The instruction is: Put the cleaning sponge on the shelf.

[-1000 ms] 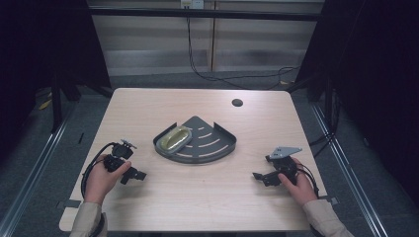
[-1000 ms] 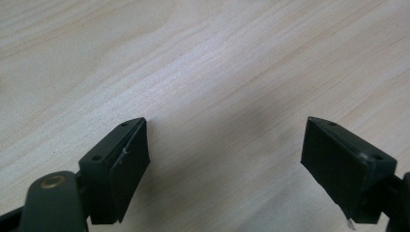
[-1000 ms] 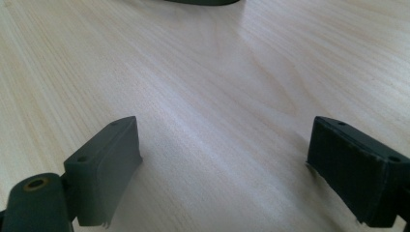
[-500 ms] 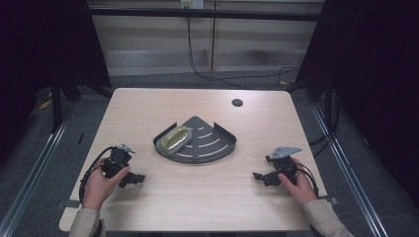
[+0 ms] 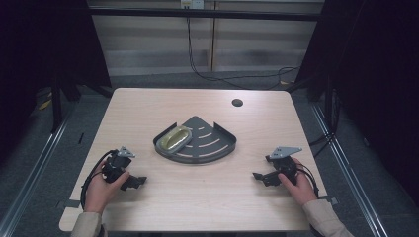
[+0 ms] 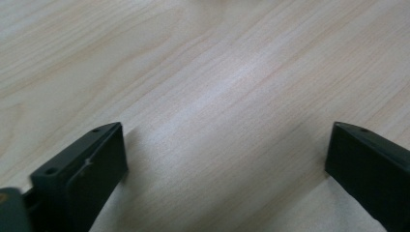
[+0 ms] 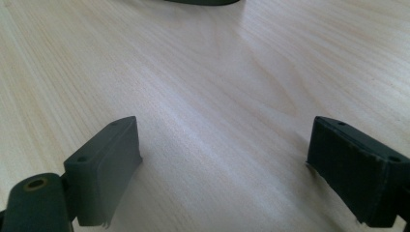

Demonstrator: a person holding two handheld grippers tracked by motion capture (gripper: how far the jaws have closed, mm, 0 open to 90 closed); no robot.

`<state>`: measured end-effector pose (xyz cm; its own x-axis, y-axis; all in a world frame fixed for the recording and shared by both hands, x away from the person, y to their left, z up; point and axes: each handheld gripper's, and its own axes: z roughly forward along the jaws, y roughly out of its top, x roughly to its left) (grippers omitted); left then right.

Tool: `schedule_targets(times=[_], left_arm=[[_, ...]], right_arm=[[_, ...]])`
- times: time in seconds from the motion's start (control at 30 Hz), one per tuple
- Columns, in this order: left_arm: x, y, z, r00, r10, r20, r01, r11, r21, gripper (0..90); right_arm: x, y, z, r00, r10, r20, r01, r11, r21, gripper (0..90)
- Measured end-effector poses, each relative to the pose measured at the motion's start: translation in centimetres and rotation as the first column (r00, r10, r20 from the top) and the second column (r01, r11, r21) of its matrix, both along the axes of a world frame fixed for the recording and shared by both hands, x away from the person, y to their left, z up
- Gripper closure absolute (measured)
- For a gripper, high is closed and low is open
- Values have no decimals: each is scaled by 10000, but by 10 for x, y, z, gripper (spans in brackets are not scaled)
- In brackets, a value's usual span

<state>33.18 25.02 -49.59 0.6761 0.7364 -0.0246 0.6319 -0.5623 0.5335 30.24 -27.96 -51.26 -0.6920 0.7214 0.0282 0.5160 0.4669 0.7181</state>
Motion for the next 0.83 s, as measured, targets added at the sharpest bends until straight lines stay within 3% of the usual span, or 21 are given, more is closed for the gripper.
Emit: schedule_targets(times=[0.3, 0.4, 0.6, 0.83], left_arm=[[-4, 5, -5, 9983, 113, 572, -81, 9985, -550, 0], [-4, 7, -6, 9973, 74, 730, -35, 9986, -536, 0], [-7, 10, -12, 9911, 132, 1324, 18, 9937, -1123, 0], [-8, 11, -13, 9891, 194, 1458, -8, 9920, -1261, 0]], right_arm=[[0, 0, 0, 10000, -12, 7, 12, 10000, -7, 110], [0, 0, 0, 10000, -9, 8, 9, 10000, -6, 110], [0, 0, 0, 10000, 2, 0, -2, 10000, 0, 110], [0, 0, 0, 10000, -6, 10, 6, 10000, -9, 110]])
